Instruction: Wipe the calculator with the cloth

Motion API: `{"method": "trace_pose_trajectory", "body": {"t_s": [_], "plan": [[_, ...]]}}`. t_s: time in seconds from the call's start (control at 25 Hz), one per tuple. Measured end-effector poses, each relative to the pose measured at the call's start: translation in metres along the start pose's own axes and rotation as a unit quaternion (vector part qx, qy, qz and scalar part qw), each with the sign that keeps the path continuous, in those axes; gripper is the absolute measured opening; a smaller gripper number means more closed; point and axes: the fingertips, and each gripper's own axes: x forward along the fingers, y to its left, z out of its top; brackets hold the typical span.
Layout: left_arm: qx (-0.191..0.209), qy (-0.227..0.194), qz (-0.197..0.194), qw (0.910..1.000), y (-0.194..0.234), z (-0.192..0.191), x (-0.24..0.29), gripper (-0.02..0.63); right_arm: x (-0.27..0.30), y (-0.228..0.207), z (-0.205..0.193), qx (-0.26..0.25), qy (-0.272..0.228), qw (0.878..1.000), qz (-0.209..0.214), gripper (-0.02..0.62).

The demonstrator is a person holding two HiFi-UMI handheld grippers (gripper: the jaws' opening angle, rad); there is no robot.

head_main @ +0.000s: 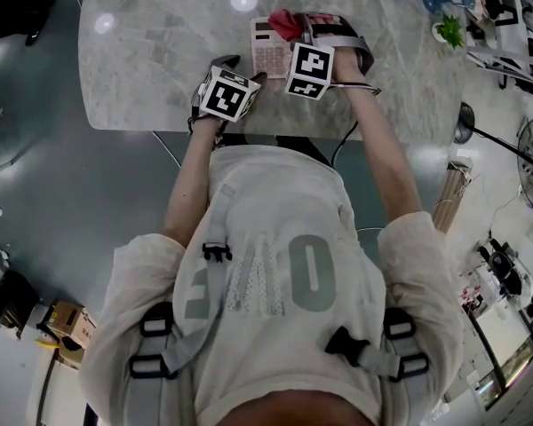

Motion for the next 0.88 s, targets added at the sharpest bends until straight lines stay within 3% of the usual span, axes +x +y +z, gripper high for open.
{"method": "trace_pose_trajectory", "body": {"t_s": [0.48,0.88], "plan": [[-0.003,-0.001,0.002,1.0,0.004,-0.003,-0.008,0.291,-0.002,0.006,0.006,0.004,0.014,1.0,-0.004,0.054],[-0.003,-0.007,0.004,1.0,0.003,-0.001,-0.003,0.291,-0.007,0.048,0.005,-0.008,0.013,0.999,0.037,0.054]]}}
